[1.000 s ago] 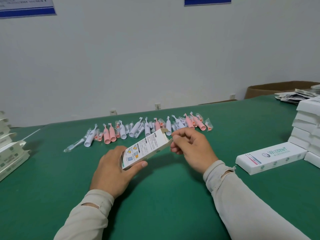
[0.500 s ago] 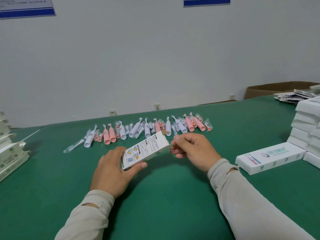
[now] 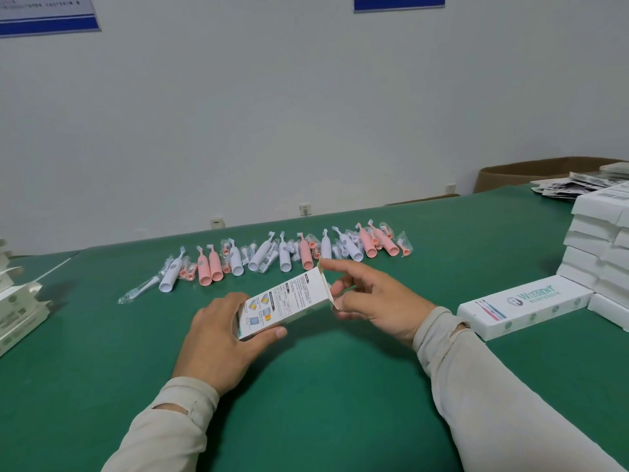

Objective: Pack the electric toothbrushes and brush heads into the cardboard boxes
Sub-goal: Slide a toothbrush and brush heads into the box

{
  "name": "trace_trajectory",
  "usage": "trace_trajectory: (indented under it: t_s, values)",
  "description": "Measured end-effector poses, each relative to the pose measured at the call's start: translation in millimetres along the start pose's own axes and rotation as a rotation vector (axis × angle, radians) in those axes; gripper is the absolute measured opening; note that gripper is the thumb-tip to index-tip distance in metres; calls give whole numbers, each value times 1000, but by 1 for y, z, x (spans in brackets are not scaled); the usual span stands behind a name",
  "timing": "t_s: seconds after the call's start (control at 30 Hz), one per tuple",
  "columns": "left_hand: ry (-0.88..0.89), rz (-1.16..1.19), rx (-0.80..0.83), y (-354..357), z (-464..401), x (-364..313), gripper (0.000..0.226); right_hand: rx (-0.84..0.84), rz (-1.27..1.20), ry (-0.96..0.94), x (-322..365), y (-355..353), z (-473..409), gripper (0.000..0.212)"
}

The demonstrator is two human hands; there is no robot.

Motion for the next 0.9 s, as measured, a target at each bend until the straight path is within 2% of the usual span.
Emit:
trace_trajectory:
  t_s: [0.37, 0.43, 0.53, 0.6, 0.63, 0.7, 0.8, 0.9]
  values:
    - [17, -36, 57, 3, 5, -6, 74, 65, -129, 158, -19, -3, 7, 59]
    - [-40, -4, 3, 0, 6, -4, 73, -87, -107, 183, -19, -19, 2, 48]
    - [-119, -44, -113, -5, 1, -4, 75, -595, 166, 212, -16, -80, -14, 13]
    - [-156, -99, -152, -3, -5, -6, 77, -831, 395, 226, -10, -122, -29, 8]
    - [-169, -114, -166, -1, -8, -7, 77, -868, 476, 245, -10, -138, -38, 8]
    - [-185, -122, -190, 3, -13, -6, 76, -832, 602, 329, -18, -162, -57, 10]
    - [-214, -106, -199, 7, -20, 3, 72, -688, 758, 449, -42, -184, -84, 39]
    - [-250, -55, -201, 11, -23, 12, 64, -491, 825, 472, -69, -193, -110, 52]
Point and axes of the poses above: each hand's wrist, its own z-axis away from the middle knuckle, its own y-axis out of the palm, x = y × z, the point moved 6 cm from there along -z, towards the middle knuckle, and after that the axes turned 8 degrees about -y, right-handed, at the moved point
